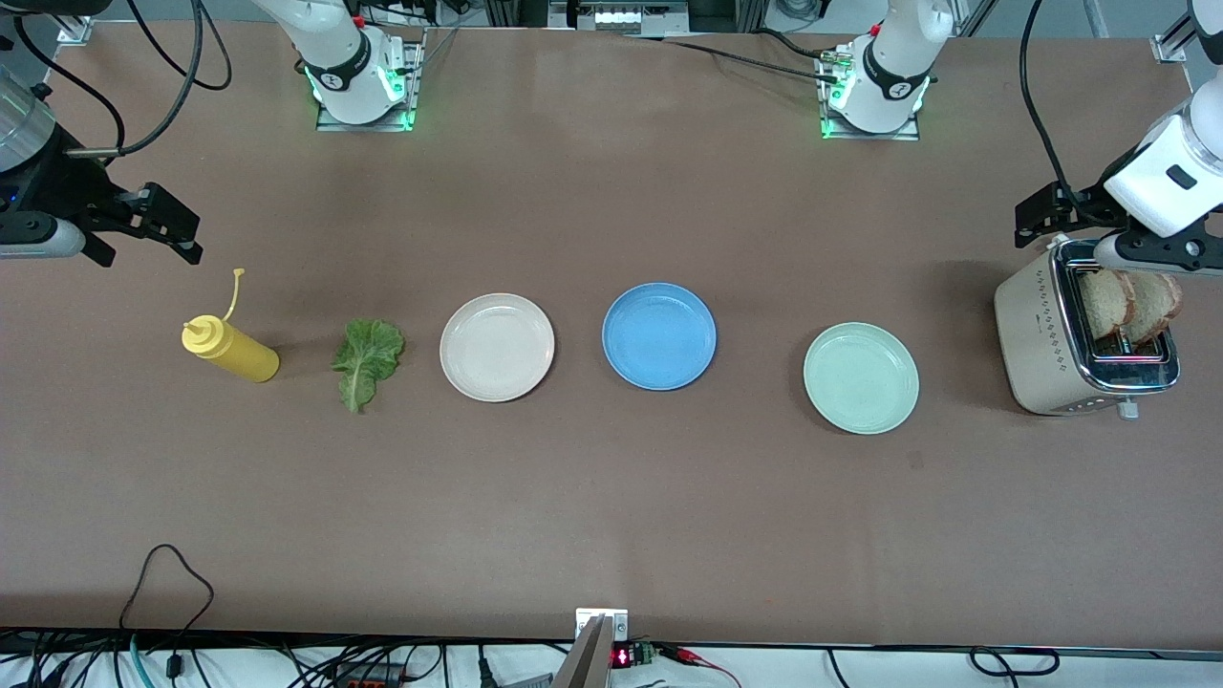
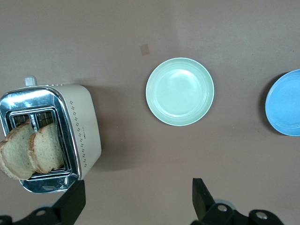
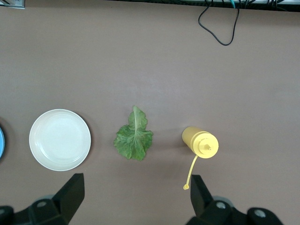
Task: Make sandwich in blue plate with both arms
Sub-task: 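Reach the left gripper down to a bread slice in the toaster, then grasp the bread slice with the left gripper and lift it out, then carry the bread to the blue plate while the right gripper reaches the lettuce, then lower the bread onto the blue plate while the right gripper grasps the lettuce, then release the bread and withdraw the left gripper while the right gripper lifts lettuce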
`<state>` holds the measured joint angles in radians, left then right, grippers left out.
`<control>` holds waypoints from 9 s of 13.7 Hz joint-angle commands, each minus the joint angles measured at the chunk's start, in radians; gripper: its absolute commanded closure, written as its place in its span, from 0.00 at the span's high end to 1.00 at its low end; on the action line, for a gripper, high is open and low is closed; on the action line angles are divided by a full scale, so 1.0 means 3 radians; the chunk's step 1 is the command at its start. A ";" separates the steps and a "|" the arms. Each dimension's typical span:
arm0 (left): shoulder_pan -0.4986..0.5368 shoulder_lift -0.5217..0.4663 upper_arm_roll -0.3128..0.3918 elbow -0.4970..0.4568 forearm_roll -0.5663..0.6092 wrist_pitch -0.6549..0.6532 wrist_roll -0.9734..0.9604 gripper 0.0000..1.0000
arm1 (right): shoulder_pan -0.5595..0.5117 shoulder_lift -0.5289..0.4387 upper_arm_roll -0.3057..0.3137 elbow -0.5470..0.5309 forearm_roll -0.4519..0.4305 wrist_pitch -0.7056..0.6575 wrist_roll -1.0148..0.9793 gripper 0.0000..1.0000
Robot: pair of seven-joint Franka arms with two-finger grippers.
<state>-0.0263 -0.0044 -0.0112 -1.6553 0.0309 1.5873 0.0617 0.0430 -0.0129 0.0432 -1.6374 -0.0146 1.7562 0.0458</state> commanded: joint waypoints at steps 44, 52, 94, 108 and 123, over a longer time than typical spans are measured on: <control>0.1371 0.0562 -0.0014 -0.0961 0.0357 0.1218 0.1185 0.01 | -0.0020 0.0140 0.0025 0.0007 -0.0049 0.0057 0.0016 1.00; 0.1320 0.0470 -0.0223 0.0193 0.0383 -0.0181 0.1175 0.01 | -0.0026 0.0145 0.0020 0.0007 -0.0049 0.0057 0.0006 1.00; 0.0180 0.2321 -0.1317 -0.0771 -0.4066 0.1914 0.2397 0.00 | 0.0143 0.2359 0.0035 -0.0146 -0.0110 0.1514 0.0052 0.80; 0.0353 0.2019 -0.1277 -0.0741 -0.3163 0.1659 0.2178 1.00 | 0.0286 0.1864 0.0065 0.0196 -0.0141 0.0841 -0.0637 0.00; 0.0594 0.1411 -0.1266 0.0111 0.0689 0.0417 0.0950 1.00 | 0.1176 0.2358 0.1027 0.1403 0.0023 0.1250 -0.1073 0.00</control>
<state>0.1474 0.4360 -0.3904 -1.7119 0.1933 1.7934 0.3554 0.3779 0.6182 0.3429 -1.2708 -0.0314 2.0363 -0.2470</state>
